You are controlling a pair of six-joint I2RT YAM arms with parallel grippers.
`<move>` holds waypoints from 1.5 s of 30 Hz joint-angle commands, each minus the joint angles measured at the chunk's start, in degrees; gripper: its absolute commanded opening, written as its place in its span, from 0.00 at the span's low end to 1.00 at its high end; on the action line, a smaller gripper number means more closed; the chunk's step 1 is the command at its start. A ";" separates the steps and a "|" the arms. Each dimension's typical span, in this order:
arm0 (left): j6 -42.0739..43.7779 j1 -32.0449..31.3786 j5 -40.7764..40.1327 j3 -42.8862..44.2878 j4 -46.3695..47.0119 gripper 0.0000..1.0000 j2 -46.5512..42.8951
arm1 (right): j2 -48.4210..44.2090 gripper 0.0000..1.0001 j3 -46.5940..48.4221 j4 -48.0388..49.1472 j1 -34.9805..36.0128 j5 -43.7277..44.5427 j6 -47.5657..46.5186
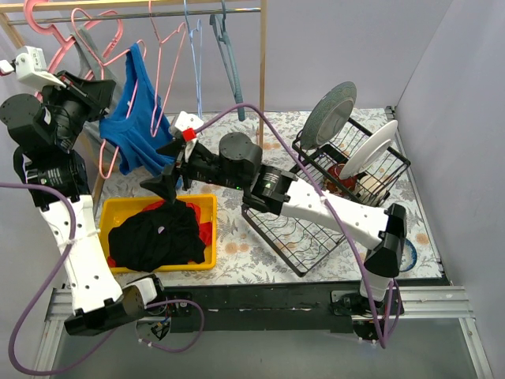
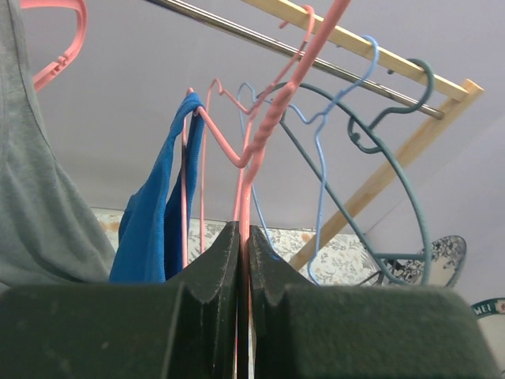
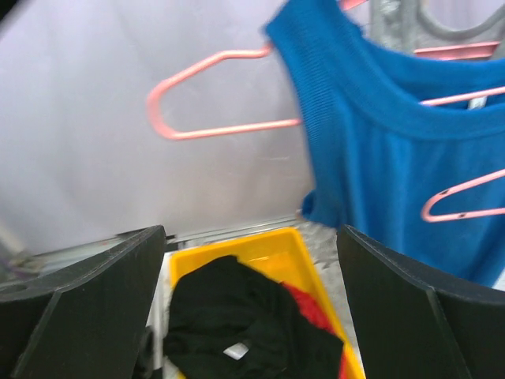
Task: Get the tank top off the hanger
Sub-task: Pick up the hanger from the clothesline.
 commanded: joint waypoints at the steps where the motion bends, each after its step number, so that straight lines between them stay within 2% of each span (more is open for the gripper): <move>1: -0.50 0.03 1.09 -0.32 0.50 0.00 -5.33 | 3.76 0.96 5.87 5.21 -0.39 5.64 -5.08; 10: -2.87 0.11 3.55 -2.95 0.93 0.00 -10.00 | 9.48 0.92 10.97 12.59 -0.39 4.58 -5.70; 18: -2.61 0.03 3.55 -4.36 0.93 0.00 -11.93 | 10.36 0.92 11.59 14.09 -0.30 4.94 -4.11; 22: -2.87 0.03 3.73 -5.15 1.20 0.00 -12.37 | 10.54 0.88 11.77 15.14 -0.39 4.85 -4.11; 39: -3.75 0.11 4.34 -5.95 1.81 0.00 -12.90 | 12.47 0.87 16.33 14.71 -0.30 1.95 -3.68; 45: -3.84 0.03 4.69 -5.07 1.64 0.00 -12.64 | 15.27 0.88 20.89 11.63 -0.30 0.54 -2.97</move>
